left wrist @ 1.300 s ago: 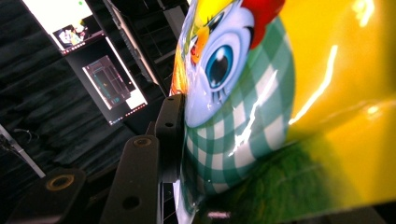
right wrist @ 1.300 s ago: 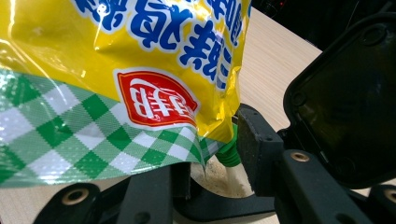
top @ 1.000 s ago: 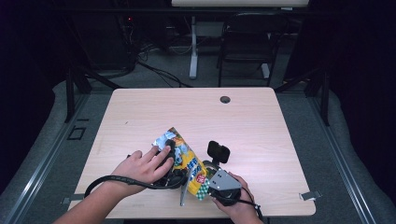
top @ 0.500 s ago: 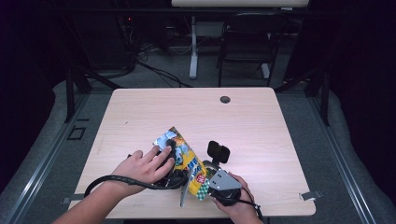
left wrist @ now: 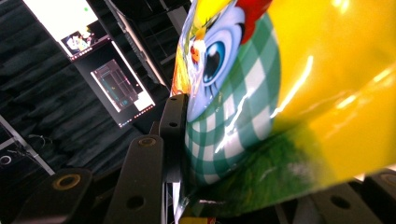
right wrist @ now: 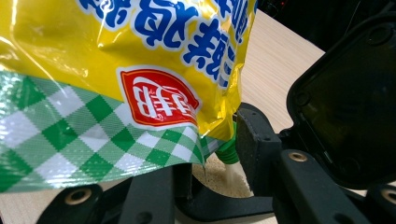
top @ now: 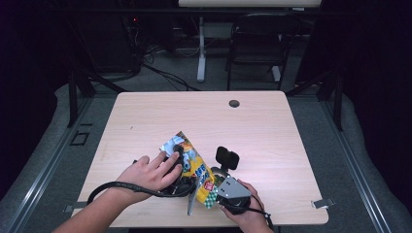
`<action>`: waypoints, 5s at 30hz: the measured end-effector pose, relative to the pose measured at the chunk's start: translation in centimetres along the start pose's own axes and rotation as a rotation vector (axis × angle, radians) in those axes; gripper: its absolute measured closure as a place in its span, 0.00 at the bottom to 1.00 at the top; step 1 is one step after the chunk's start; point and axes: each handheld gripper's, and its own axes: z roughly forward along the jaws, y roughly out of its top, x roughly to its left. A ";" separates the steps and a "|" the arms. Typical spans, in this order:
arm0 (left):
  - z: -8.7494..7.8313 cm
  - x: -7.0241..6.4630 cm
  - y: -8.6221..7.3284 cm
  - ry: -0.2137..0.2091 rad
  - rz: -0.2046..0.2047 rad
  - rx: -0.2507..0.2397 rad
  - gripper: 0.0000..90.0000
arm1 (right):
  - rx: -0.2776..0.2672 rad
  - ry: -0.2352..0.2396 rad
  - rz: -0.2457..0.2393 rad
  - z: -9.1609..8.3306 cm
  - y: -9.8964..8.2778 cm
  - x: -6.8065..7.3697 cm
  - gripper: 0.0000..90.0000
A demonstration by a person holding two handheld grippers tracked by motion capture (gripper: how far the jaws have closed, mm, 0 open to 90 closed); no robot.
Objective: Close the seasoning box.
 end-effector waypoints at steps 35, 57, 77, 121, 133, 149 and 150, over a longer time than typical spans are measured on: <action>-0.2 0.8 0.2 0.019 0.047 0.001 0.74 | -0.007 0.001 0.019 -0.1 0.0 -0.1 0.76; -0.4 1.0 0.4 0.020 0.071 -0.001 0.79 | 0.000 0.005 0.032 -0.2 0.0 -0.2 0.76; -0.7 1.0 0.6 0.022 0.105 0.002 0.82 | 0.005 0.003 0.032 -0.1 -0.1 -0.1 0.76; -1.0 1.3 0.7 0.029 0.132 0.002 0.84 | -0.006 0.009 0.035 -0.2 0.0 0.0 0.76; -1.1 1.5 0.7 0.036 0.135 -0.001 0.84 | -0.010 0.011 0.037 -0.3 0.1 0.0 0.76; -1.3 1.5 0.8 0.034 0.146 0.006 0.86 | -0.009 0.009 0.032 -0.3 0.1 0.0 0.76; -1.3 1.5 0.8 0.034 0.139 0.000 0.86 | -0.009 0.010 0.032 -0.3 0.1 0.0 0.76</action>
